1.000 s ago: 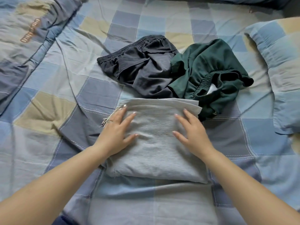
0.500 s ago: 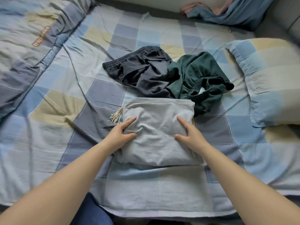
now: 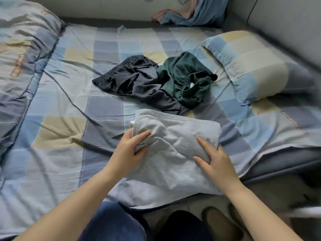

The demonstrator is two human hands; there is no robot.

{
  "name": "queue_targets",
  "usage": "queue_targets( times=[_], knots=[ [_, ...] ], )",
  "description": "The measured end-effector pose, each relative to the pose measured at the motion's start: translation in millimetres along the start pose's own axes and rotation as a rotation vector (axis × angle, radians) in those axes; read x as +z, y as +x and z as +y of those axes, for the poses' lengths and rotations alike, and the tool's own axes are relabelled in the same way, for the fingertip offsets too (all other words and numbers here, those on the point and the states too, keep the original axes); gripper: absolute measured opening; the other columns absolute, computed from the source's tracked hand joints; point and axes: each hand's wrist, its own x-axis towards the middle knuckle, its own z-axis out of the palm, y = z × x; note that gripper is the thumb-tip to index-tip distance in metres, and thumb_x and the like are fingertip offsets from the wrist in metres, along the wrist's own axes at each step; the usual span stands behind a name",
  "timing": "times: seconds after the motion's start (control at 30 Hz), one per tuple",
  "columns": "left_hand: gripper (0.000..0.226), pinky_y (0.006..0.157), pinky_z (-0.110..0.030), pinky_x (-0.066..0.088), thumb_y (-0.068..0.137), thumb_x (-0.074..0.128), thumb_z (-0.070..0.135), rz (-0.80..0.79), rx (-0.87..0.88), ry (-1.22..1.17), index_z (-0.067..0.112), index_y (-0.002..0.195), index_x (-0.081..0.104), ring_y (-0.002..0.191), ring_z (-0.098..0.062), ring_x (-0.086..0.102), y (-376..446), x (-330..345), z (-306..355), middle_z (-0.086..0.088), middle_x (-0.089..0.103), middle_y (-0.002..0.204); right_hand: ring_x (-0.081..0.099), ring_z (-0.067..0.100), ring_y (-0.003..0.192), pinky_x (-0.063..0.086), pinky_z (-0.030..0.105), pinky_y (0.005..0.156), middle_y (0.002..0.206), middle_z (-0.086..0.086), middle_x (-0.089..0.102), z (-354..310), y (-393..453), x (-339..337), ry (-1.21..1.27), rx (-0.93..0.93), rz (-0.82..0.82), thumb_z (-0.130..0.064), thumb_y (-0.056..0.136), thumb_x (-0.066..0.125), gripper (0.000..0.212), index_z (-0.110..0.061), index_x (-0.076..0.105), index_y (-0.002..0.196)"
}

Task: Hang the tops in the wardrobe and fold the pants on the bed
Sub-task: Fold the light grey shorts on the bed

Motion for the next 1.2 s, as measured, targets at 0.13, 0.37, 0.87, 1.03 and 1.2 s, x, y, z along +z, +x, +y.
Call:
queue_targets(
  times=[0.13,0.37,0.87,1.03,1.2],
  knots=[
    [0.051,0.099,-0.01,0.03,0.08,0.072,0.001,-0.152,-0.022,-0.002,0.016,0.127,0.06,0.113,-0.008,0.045,7.2,-17.7,48.0,0.001,0.046,0.122,0.042,0.02,0.13,0.029,0.015,0.097,0.138,0.008,0.042,-21.2,-30.4,-39.0,0.021,0.127,0.019,-0.031,0.086,0.067,0.07,-0.06,0.021,0.13],
    [0.056,0.095,-0.003,0.028,0.081,0.069,-0.003,-0.421,0.02,-0.046,0.025,0.128,0.058,0.113,-0.004,0.044,40.6,-54.8,183.9,0.005,0.046,0.123,0.049,0.025,0.125,0.036,0.017,0.094,0.136,0.012,0.047,-92.7,-91.6,-175.1,0.013,0.366,0.131,-0.029,0.084,0.07,0.072,-0.05,0.025,0.136],
    [0.057,0.087,0.008,0.024,0.08,0.073,0.008,-1.13,0.735,-0.268,0.044,0.12,0.053,0.102,0.023,0.039,24.3,-112.0,503.9,0.024,0.044,0.109,0.038,0.012,0.133,0.032,0.012,0.101,0.149,-0.001,0.033,-364.4,-326.8,-366.1,-0.157,1.058,0.719,-0.03,0.087,0.066,0.077,-0.063,0.013,0.13],
    [0.053,0.098,0.001,0.027,0.079,0.072,0.002,-1.423,0.937,-0.39,0.029,0.122,0.057,0.115,-0.003,0.047,-64.2,-102.2,573.2,0.006,0.049,0.12,0.046,0.017,0.124,0.04,0.015,0.098,0.145,0.002,0.035,-437.2,-419.2,-345.4,-0.163,1.378,0.917,-0.032,0.087,0.065,0.075,-0.064,0.011,0.129],
    [0.051,0.105,-0.013,0.031,0.082,0.071,0.007,-1.705,1.086,-0.39,0.025,0.127,0.057,0.118,-0.01,0.046,-186.8,-80.0,623.2,0.008,0.048,0.123,0.027,-0.005,0.121,0.024,0.012,0.1,0.134,-0.018,0.024,-492.7,-521.9,-311.8,-0.13,1.625,1.067,-0.043,0.089,0.058,0.072,-0.075,0.004,0.125]
  ],
)
